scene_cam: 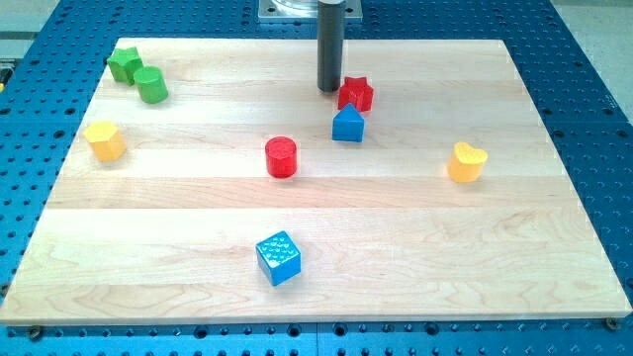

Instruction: Slide the red star to the left of the red circle

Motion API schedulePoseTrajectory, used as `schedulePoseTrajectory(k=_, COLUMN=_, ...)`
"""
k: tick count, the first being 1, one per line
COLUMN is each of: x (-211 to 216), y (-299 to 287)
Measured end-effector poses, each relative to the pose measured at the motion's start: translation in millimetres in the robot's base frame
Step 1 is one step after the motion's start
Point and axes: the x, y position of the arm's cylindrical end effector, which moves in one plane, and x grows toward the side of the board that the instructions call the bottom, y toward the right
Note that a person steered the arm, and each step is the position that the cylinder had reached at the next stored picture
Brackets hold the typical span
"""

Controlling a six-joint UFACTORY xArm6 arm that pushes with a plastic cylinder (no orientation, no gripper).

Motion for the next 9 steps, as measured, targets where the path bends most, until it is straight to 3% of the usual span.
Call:
schedulePoseTrajectory(k=1, x=-7.5, y=66.4)
schedulePoseTrajectory(k=2, x=34.9, y=46.1)
schedulePoseTrajectory(k=3, x=58.7, y=-29.6)
schedulePoseTrajectory(k=4, x=51.7, y=-49.2)
schedulePoseTrajectory(k=5, x=42.7, y=-107.0)
schedulePoseTrajectory(k=6, x=18.0, y=-106.6)
schedulePoseTrajectory(k=7, x=7.6, y=-144.4)
schedulePoseTrajectory(k=9, x=108.2, y=-112.1)
